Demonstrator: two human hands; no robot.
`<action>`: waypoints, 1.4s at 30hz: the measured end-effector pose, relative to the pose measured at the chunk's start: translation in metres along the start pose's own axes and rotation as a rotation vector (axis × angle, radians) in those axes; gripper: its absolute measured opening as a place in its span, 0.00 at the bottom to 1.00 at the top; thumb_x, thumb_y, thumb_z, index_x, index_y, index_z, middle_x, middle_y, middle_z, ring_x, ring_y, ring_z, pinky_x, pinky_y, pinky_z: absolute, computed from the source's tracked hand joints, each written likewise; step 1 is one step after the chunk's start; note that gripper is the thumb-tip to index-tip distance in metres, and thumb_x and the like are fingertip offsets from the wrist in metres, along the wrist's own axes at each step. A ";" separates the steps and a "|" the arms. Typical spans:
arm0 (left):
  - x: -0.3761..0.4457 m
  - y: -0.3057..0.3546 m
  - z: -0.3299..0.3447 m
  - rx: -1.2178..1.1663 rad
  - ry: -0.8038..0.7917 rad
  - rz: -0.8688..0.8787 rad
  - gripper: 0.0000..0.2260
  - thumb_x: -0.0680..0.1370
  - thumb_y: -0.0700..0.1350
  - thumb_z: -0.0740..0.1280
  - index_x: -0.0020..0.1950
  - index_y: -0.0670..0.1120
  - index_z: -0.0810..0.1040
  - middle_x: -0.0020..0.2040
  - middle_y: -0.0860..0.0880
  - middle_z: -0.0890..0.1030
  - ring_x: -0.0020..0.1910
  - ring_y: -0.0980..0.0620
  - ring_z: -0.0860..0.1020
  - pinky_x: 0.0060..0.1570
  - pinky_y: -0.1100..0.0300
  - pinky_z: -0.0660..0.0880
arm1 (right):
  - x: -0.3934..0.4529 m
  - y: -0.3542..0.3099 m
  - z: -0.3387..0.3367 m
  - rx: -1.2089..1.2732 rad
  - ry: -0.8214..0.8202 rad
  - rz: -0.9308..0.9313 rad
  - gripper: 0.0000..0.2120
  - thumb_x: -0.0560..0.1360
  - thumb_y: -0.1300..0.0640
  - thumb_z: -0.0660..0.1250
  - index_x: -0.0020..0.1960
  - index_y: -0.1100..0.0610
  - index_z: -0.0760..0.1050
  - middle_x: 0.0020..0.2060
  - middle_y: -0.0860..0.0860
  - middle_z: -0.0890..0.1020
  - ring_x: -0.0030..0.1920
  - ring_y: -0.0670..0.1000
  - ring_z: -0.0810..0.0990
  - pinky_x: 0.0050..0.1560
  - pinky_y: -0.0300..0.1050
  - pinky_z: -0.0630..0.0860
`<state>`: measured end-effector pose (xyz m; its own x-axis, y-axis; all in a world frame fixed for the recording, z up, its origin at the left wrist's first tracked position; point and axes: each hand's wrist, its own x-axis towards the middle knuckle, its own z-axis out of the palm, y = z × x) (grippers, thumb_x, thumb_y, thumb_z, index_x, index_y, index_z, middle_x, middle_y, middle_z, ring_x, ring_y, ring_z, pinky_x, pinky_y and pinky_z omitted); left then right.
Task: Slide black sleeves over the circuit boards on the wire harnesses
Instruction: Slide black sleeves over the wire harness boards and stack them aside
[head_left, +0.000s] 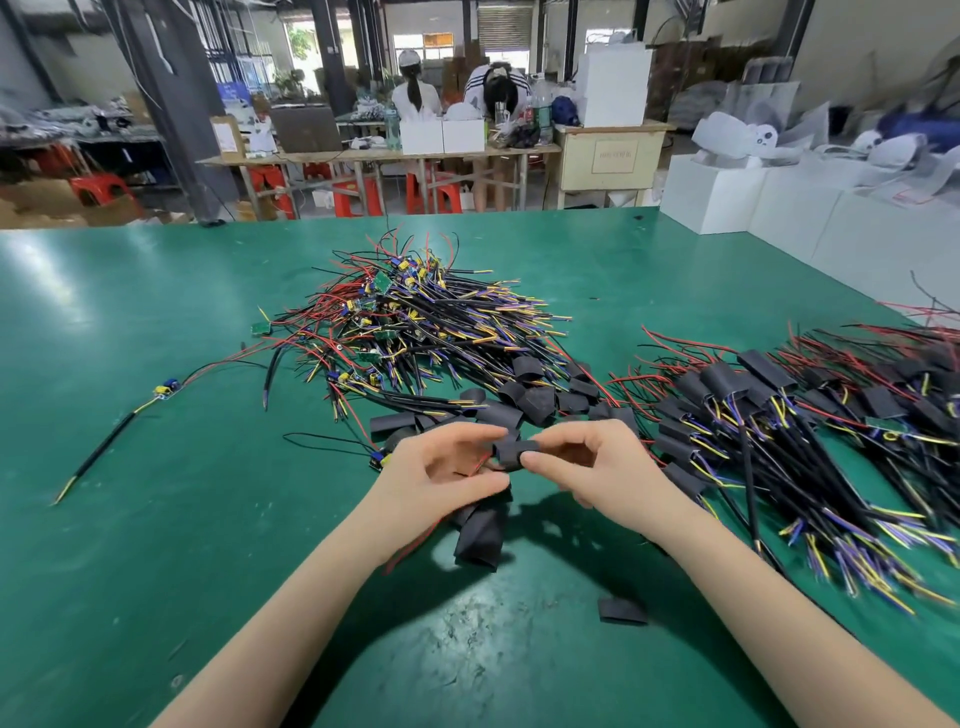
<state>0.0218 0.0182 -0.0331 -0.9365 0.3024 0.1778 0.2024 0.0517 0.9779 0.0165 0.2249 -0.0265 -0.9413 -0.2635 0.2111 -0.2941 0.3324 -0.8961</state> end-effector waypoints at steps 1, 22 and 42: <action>-0.001 0.000 0.000 0.090 -0.009 0.056 0.12 0.71 0.36 0.74 0.54 0.43 0.83 0.46 0.46 0.85 0.44 0.55 0.82 0.49 0.65 0.77 | 0.000 0.001 -0.002 -0.036 -0.039 0.018 0.05 0.74 0.57 0.72 0.42 0.59 0.81 0.24 0.40 0.77 0.23 0.39 0.70 0.26 0.28 0.65; 0.002 0.004 -0.008 -0.290 -0.083 -0.323 0.07 0.70 0.49 0.73 0.40 0.46 0.84 0.38 0.37 0.83 0.32 0.47 0.82 0.34 0.61 0.79 | -0.002 -0.003 0.000 -0.182 -0.083 -0.119 0.05 0.74 0.56 0.71 0.49 0.51 0.84 0.34 0.47 0.83 0.29 0.45 0.71 0.33 0.40 0.70; -0.001 0.008 0.012 0.575 0.288 0.344 0.13 0.72 0.38 0.75 0.54 0.46 0.79 0.49 0.55 0.81 0.55 0.53 0.76 0.57 0.62 0.70 | 0.001 -0.005 0.021 0.035 0.334 -0.016 0.08 0.73 0.59 0.72 0.46 0.47 0.79 0.36 0.54 0.85 0.40 0.57 0.83 0.48 0.56 0.79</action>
<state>0.0279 0.0296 -0.0270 -0.8147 0.1331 0.5644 0.5435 0.5142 0.6634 0.0206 0.2037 -0.0303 -0.9407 0.0447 0.3363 -0.3088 0.2973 -0.9035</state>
